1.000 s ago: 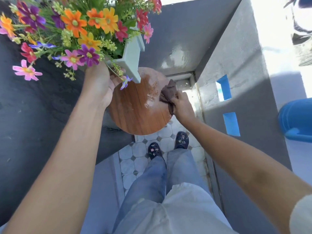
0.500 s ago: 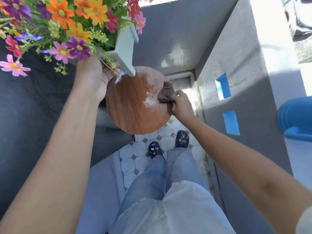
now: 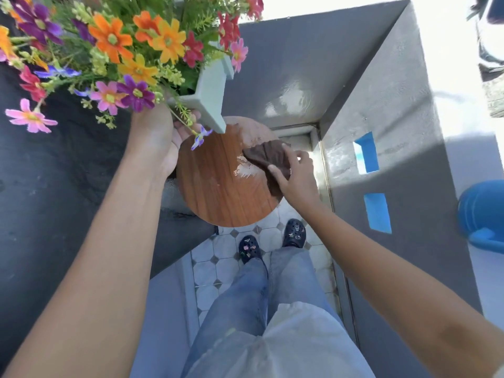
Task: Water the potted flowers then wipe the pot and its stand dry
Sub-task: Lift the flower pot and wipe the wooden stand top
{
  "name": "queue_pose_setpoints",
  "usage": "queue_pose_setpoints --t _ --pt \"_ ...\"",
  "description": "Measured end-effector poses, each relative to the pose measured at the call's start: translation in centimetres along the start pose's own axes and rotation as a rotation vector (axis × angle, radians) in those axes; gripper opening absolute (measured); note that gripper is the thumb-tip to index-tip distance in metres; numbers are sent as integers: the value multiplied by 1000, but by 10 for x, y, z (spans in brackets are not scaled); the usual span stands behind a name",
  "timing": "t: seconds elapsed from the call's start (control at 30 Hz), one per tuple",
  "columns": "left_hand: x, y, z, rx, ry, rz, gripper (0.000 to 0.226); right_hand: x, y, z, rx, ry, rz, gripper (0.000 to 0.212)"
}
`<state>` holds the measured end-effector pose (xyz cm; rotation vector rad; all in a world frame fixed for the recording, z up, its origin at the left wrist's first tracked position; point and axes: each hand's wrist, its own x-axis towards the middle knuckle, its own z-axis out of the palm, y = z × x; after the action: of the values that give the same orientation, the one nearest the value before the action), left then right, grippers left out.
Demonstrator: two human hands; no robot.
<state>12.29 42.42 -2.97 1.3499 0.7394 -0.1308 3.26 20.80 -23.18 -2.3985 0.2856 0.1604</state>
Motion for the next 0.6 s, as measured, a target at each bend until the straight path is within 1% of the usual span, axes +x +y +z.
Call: queue_pose_setpoints --t 0.07,0.13,0.17,0.2,0.3,0.37,0.43,0.5,0.53,0.6 --pt "6 2 -2 11 14 -9 32 3 -6 18 -171 -41 -66 65" --pt "8 6 -1 -19 -2 4 30 1 -14 35 -197 -15 -66 58" --pt "9 8 0 -33 -14 14 30 -5 -20 45 -188 -27 -101 56" --pt "11 9 0 -37 -21 20 30 -17 -27 58 -196 -78 -176 56" --pt "18 11 -2 -8 -36 18 25 -70 -48 99 -233 -233 -512 60" --pt "21 14 -2 -24 -40 29 28 -93 -56 113 -228 -299 -639 53" --pt "22 17 -1 -55 -31 48 31 -88 -55 111 -239 -316 -705 51" --pt "25 20 -1 -49 -17 40 29 -58 -46 95 -268 -268 -699 52" --pt "27 21 -2 -41 -17 30 29 -37 -41 84 -273 -221 -638 51" --pt "30 22 -3 -30 -12 27 30 14 -31 61 -256 -84 -424 47"
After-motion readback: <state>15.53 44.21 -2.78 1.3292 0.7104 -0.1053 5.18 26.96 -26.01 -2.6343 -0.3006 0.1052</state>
